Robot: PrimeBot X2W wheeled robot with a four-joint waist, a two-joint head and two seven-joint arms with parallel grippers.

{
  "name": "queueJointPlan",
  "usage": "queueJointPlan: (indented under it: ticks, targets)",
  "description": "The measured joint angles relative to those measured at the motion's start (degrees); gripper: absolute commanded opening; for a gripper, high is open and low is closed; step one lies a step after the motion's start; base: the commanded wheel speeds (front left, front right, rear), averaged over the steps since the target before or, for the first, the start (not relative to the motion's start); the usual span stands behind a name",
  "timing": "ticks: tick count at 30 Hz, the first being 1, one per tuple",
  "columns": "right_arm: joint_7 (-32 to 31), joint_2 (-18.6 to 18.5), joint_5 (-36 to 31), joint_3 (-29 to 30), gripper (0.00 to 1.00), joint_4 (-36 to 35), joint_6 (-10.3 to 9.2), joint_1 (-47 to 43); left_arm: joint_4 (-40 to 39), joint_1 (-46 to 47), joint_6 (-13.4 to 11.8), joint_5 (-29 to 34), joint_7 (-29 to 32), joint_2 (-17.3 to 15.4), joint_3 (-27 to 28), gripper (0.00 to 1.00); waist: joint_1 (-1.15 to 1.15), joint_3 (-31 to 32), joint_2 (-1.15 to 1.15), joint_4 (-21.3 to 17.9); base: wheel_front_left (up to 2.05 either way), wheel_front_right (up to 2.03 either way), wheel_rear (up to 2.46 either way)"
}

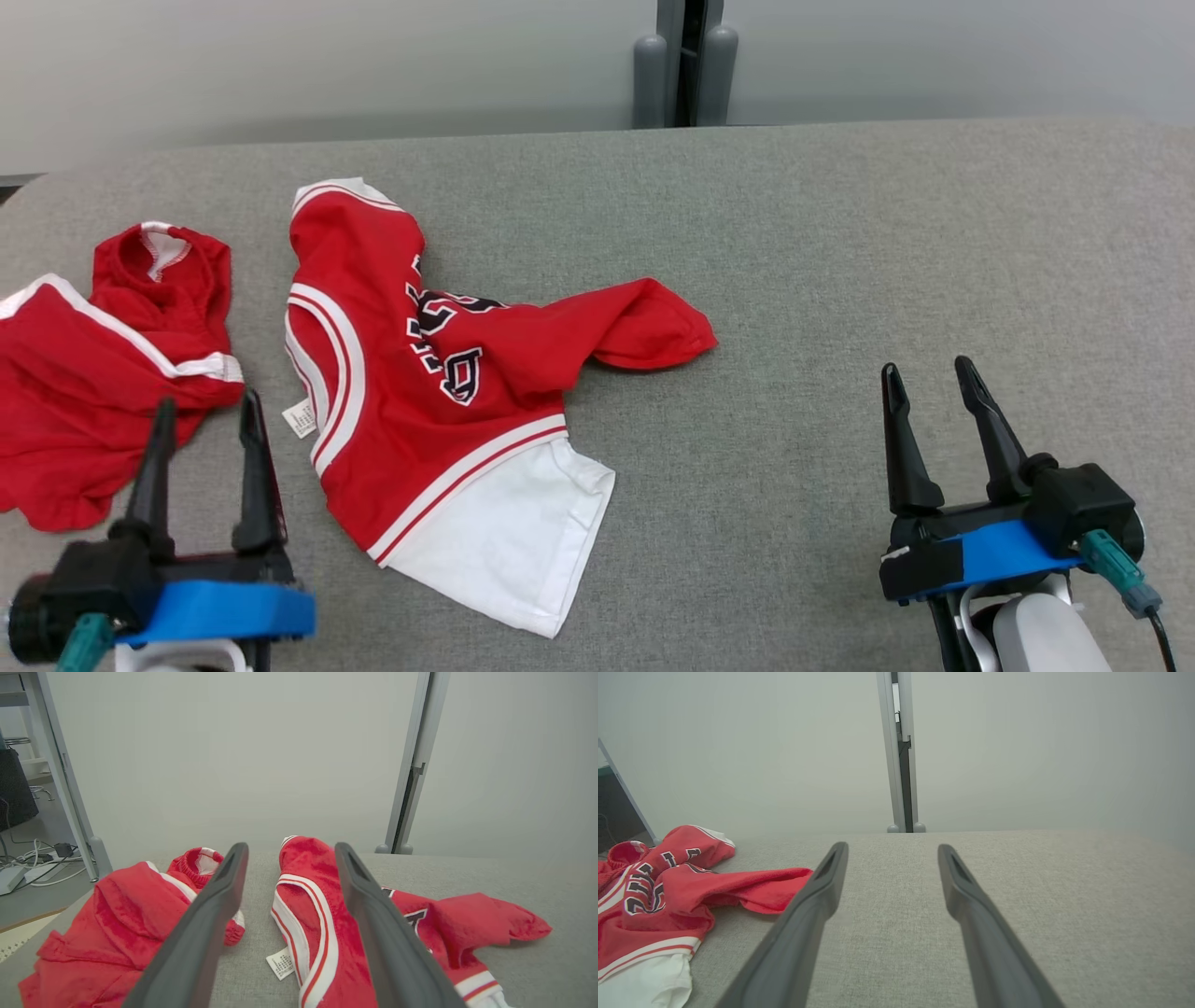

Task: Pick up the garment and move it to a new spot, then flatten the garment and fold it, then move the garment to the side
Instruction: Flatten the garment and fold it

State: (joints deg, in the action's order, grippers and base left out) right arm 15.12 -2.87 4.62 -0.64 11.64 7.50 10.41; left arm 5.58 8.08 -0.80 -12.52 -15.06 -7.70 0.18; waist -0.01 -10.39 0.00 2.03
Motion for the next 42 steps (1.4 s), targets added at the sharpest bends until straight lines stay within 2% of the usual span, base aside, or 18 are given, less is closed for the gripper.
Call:
queueJointPlan:
  ticks: [10,21,27,33,42]
  targets:
    - [0.0,0.0,0.0,-0.5,1.0,0.7,0.0,-1.0,5.5,-2.6,3.9,3.4,0.0,2.6,1.3,1.0,0.0,1.6,0.0,1.1,0.0,0.0,0.0]
    - [0.0,-0.3,-0.5,-1.5,1.0,1.6,0.0,-0.8,7.6,-1.0,5.6,5.1,0.0,3.8,1.8,1.0,0.0,1.7,0.0,2.0,0.0,0.0,0.0]
    - [0.0,-2.3,-1.4,-5.2,1.0,3.1,0.0,5.5,7.6,0.7,6.4,5.2,0.0,4.4,1.1,1.0,0.0,0.5,0.0,3.6,0.0,0.0,0.0]
    - [0.0,-4.0,-3.0,-8.5,1.0,9.7,0.01,13.3,6.9,2.8,6.6,5.0,0.0,4.7,-0.4,1.0,0.01,-1.5,0.0,6.2,0.0,0.0,0.0]
    - [0.0,-5.5,-4.6,-9.5,1.0,25.3,0.0,19.9,6.2,4.5,6.3,3.0,0.0,4.9,-2.6,1.0,0.01,-4.6,0.0,10.5,0.0,0.0,0.0]
